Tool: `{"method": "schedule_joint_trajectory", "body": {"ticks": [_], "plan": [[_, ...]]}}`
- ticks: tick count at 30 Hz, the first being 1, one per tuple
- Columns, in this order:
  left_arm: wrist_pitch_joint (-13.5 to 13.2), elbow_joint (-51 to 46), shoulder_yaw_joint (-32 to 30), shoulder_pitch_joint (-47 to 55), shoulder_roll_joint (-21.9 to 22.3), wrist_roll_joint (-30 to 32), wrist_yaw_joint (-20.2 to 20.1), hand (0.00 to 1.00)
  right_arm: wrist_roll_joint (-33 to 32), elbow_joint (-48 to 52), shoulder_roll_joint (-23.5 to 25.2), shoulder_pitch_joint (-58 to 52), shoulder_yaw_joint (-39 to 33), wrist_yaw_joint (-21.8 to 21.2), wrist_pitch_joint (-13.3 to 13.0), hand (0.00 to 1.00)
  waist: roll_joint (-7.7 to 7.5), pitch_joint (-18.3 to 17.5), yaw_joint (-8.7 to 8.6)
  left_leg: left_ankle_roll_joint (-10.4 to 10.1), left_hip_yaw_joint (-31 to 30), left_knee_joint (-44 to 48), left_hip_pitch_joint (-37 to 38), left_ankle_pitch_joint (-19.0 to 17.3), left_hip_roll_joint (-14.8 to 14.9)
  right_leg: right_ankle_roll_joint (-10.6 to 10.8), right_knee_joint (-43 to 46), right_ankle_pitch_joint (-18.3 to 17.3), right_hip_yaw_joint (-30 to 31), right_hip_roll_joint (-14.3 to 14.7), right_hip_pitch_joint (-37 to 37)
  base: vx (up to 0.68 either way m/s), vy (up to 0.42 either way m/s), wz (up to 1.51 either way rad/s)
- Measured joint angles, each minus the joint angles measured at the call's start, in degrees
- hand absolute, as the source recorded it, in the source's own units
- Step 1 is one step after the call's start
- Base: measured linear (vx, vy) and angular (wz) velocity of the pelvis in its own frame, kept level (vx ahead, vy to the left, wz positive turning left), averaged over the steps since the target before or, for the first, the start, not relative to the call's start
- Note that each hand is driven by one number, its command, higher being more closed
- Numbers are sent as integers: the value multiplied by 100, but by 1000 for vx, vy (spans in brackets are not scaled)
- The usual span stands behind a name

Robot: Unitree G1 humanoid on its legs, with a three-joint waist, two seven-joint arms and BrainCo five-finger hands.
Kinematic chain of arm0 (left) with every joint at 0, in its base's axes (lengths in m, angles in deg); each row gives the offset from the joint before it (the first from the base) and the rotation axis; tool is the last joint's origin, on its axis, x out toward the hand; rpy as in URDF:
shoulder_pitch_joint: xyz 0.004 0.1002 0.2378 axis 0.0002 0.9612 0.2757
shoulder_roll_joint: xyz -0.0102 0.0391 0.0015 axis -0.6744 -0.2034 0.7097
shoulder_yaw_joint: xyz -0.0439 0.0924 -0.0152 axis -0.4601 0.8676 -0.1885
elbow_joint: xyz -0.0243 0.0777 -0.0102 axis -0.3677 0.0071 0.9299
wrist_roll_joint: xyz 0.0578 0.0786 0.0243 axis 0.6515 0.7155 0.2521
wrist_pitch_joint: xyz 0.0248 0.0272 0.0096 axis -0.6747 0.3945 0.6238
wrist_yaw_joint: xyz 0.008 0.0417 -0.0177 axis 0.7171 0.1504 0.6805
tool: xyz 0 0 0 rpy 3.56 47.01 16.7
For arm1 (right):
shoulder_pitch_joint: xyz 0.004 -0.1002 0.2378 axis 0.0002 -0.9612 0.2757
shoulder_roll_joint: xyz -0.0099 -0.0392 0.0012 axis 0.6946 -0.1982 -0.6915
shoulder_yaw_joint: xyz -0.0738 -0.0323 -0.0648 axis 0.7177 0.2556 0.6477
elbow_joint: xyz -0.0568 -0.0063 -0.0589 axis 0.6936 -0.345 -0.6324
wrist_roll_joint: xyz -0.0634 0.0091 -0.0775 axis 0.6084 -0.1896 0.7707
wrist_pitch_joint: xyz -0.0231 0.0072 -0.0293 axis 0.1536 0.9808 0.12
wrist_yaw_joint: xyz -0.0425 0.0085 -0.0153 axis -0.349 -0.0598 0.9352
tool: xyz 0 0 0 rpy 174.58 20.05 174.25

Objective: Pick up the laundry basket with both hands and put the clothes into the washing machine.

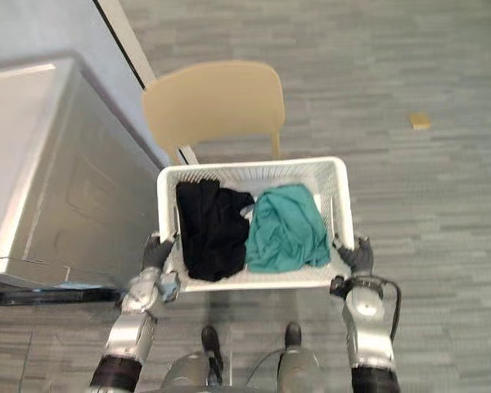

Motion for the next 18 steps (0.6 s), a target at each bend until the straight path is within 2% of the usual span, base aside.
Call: {"method": "schedule_joint_trajectory", "body": {"ticks": [3,5,8,14,18], "plan": [[2,809,5,-1076,-110,-85,170,100,5,-337,-286,714,-31,201,0,100,-152,424,-36,48,-15,8,-281,122,-81,-4,153,3,3,-88,-333,-62,-2,5],[8,1330,-8,-1593,-172,-106,339,100,63,-725,-411,1209,9,300,30,100,-174,667,-19,50,-23,18,-342,131,-111,-6,154,14,-14,-127,-366,-48,35,12],[56,1605,-77,-1906,-321,-106,552,100,71,-1144,-479,1775,236,380,188,100,-170,920,32,61,-37,59,-436,140,-108,-6,153,34,-16,-170,-425,-9,29,7],[184,1937,-277,-1933,-344,-101,623,100,78,-1264,-478,1857,494,378,306,100,-170,1003,171,61,-114,129,-538,140,-168,-6,152,34,-99,-252,-435,45,21,10],[232,1977,-299,-1984,-363,-98,644,100,74,-1845,-482,2281,518,378,360,100,-167,1008,190,62,-182,134,-549,139,-192,-6,205,34,-170,-288,-416,52,20,12]]}}
